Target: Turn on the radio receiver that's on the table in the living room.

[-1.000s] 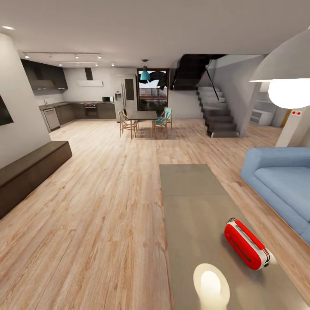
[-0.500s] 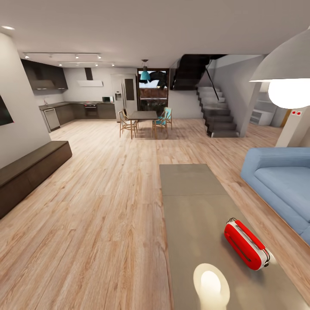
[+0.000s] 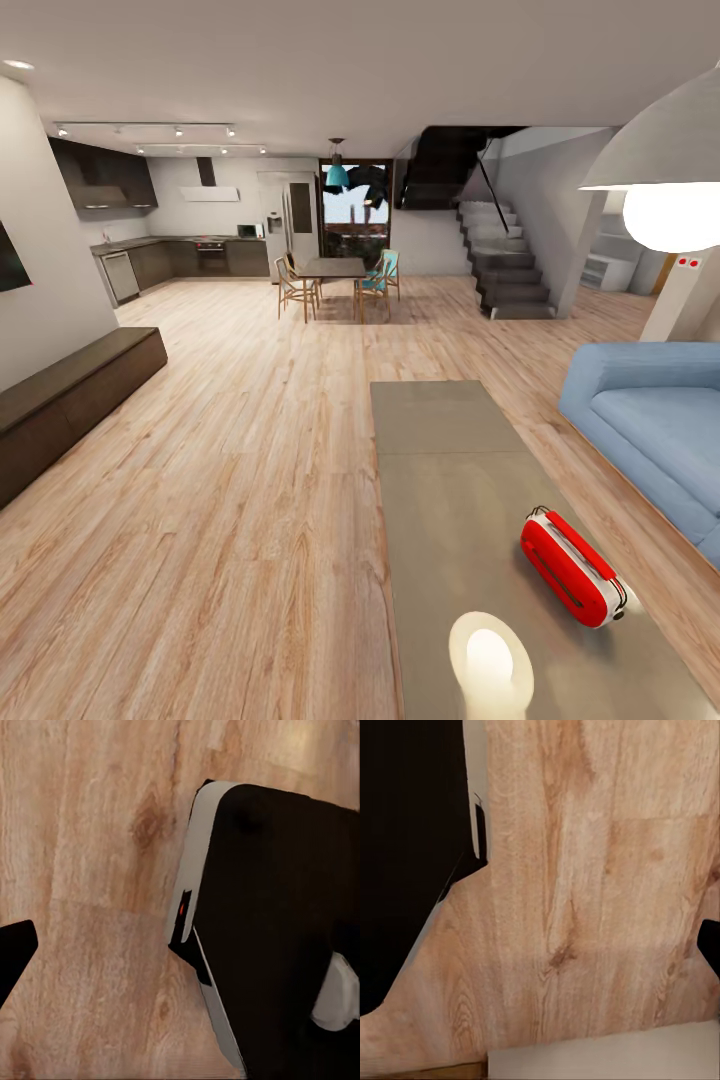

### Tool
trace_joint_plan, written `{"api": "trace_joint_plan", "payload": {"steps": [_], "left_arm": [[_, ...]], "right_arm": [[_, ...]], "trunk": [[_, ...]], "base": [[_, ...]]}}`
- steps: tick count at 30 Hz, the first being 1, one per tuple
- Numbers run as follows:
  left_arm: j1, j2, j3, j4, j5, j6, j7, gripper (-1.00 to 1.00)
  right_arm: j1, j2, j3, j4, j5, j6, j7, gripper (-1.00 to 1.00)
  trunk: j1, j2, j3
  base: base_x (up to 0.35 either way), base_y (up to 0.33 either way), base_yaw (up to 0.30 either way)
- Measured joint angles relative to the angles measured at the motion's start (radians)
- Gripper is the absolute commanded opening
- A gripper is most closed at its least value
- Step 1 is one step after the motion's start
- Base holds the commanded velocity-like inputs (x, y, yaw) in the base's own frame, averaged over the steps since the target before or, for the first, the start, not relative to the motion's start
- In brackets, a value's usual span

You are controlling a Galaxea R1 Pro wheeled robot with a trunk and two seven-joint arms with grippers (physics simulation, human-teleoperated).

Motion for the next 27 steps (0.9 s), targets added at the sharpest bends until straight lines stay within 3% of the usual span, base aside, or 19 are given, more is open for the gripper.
{"api": "trace_joint_plan", "payload": {"steps": [3, 6, 15, 27], "left_arm": [[0.001, 0.006, 0.001, 0.041, -0.079, 0.002, -0.062, 1.0], [0.001, 0.01, 0.001, 0.053, -0.101, 0.003, -0.081, 1.0], [0.001, -0.006, 0.001, 0.062, -0.117, 0.008, -0.048, 1.0], [0.001, -0.076, 0.001, 0.065, -0.118, 0.009, -0.028, 1.0]], "right_arm": [[0.0, 0.0, -0.001, 0.0, 0.0, 0.0, 0.071, 1.0], [0.0, -0.001, -0.002, 0.0, -0.001, 0.001, 0.096, 1.0], [0.0, 0.0, 0.001, -0.001, 0.0, 0.008, 0.105, 1.0], [0.0, 0.001, 0.001, -0.004, 0.003, 0.01, 0.101, 1.0]], "trunk": [[0.0, 0.0, 0.0], [0.0, 0.0, 0.0], [0.0, 0.0, 0.0], [0.0, 0.0, 0.0]], "base": [[0.0, 0.0, 0.0], [0.0, 0.0, 0.0], [0.0, 0.0, 0.0], [0.0, 0.0, 0.0]]}}
